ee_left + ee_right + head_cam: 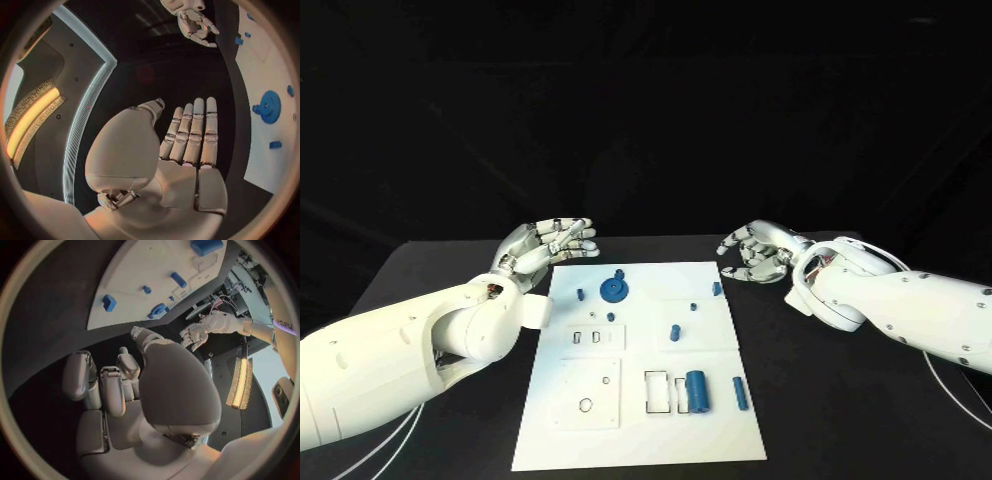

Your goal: Assemble the parts on the task board

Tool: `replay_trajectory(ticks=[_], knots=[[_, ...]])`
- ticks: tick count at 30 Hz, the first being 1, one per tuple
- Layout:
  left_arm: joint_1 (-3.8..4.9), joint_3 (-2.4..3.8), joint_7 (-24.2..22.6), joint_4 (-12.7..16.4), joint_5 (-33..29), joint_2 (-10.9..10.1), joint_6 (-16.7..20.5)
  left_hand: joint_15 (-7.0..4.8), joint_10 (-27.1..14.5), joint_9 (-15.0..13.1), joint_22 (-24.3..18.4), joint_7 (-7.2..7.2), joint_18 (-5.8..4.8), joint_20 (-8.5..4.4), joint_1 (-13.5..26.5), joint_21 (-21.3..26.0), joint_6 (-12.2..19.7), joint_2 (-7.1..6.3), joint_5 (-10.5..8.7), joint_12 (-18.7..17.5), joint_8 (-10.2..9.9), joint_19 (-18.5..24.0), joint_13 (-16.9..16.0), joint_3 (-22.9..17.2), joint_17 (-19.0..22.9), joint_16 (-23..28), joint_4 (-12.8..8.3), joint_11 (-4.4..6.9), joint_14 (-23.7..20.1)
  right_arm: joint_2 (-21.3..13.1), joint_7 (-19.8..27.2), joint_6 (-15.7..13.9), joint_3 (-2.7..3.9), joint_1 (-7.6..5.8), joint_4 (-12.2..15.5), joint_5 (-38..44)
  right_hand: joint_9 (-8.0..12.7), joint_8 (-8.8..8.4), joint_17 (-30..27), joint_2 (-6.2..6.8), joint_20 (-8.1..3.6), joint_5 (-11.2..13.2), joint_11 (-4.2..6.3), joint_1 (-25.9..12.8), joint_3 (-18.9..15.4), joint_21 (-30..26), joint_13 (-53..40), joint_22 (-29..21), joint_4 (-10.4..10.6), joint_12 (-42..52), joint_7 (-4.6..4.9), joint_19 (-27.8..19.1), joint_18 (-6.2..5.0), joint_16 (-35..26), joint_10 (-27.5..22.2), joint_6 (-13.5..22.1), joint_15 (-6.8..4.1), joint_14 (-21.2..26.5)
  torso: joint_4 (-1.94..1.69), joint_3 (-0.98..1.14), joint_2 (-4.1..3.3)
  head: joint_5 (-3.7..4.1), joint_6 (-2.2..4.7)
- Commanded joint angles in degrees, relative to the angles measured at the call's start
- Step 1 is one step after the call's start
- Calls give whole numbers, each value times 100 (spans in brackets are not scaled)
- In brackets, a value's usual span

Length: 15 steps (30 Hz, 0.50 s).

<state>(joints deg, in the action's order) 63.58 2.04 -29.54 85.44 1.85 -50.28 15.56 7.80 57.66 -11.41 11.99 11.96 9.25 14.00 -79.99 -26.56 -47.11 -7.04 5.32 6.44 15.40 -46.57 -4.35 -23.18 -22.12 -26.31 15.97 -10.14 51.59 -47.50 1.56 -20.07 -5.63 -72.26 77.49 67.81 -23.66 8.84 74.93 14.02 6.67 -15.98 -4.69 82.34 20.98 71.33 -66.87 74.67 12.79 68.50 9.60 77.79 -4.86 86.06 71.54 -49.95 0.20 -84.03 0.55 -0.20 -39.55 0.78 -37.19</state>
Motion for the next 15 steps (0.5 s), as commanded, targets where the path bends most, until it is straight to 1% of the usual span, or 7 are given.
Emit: replay_trajectory(ticks=[1, 5, 7, 9, 11, 13, 15], knots=[[-2, 2, -23, 59, -42, -10, -118, -1, -3, -9, -11, 156, 89, -7, 2, 29, 34, -64, -24, -26, 17, 44, 8, -40, 2, 29, 8, -30, -41, 22, -256, 128, -3, 53, -39, 571, -3, -18, 634, 62, -15, 16, 2, -15, -29, 34, -6, 19, -7, 26, 6, 53, 30, 40, 51, -21, 26, -385, -14, -6, -16, 67, -32], [-3, 2, -23, 108, -42, -23, -118, 1, -4, -9, -13, 157, 90, -4, 2, 32, 36, -66, -24, -28, 17, 51, 8, -41, 3, 37, 7, -31, -48, 40, -385, 150, -5, 120, -75, 698, -2, -23, 656, 87, -16, 7, 4, -9, -55, 59, -9, 42, -7, 34, 4, 73, 35, 50, 64, -12, 24, -392, -32, -5, -26, 122, -57], [-3, 2, -22, 132, -42, -27, -118, 1, -4, -9, -13, 157, 90, -4, 2, 32, 36, -66, -24, -28, 17, 51, 8, -41, 3, 37, 7, -31, -48, 40, -439, 137, -5, 154, -89, 729, 1, -32, 660, 103, -17, 5, 4, -8, -80, 71, -4, 53, -2, 33, 5, 84, 38, 53, 66, 3, 24, -395, -37, -3, -33, 146, -56], [-3, 2, -22, 159, -42, -35, -117, 3, -5, -10, -15, 158, 90, -2, 2, 35, 37, -67, -24, -30, 17, 57, 8, -42, 4, 42, 6, -33, -53, 38, -494, 109, -5, 188, -106, 751, 3, -39, 663, 109, -17, 2, 3, -9, -99, 75, -5, 58, 4, 36, 6, 88, 39, 54, 70, 15, 24, -396, -36, 1, -39, 157, -56], [-3, 2, -21, 183, -42, -47, -116, 3, -5, -10, -15, 158, 90, -2, 2, 35, 37, -67, -24, -30, 17, 57, 8, -42, 4, 42, 6, -33, -53, 41, -537, 84, -5, 212, -122, 762, 4, -43, 666, 109, -17, -1, 2, -13, -114, 90, -5, 72, 13, 37, 7, 99, 43, 56, 73, 22, 25, -397, -18, 10, -38, 155, -69], [-3, 2, -20, 199, -42, -55, -115, 3, -5, -10, -15, 158, 90, -2, 2, 35, 37, -67, -24, -30, 17, 57, 8, -42, 4, 42, 6, -33, -53, 43, -574, 70, -5, 231, -130, 762, 5, -47, 676, 109, -17, -3, 1, -15, -127, 113, -10, 92, 20, 43, 7, 116, 49, 60, 79, 28, 25, -400, -12, 12, -41, 158, -86], [-3, 2, -19, 209, -42, -57, -114, 3, -5, -10, -15, 158, 90, -2, 2, 35, 37, -67, -24, -30, 17, 57, 8, -42, 4, 42, 6, -33, -53, 42, -599, 54, -6, 246, -127, 759, 6, -47, 684, 109, -17, -3, 1, -16, -131, 118, -14, 96, 22, 47, 8, 119, 50, 63, 83, 29, 25, -402, -15, 8, -45, 157, -89]])
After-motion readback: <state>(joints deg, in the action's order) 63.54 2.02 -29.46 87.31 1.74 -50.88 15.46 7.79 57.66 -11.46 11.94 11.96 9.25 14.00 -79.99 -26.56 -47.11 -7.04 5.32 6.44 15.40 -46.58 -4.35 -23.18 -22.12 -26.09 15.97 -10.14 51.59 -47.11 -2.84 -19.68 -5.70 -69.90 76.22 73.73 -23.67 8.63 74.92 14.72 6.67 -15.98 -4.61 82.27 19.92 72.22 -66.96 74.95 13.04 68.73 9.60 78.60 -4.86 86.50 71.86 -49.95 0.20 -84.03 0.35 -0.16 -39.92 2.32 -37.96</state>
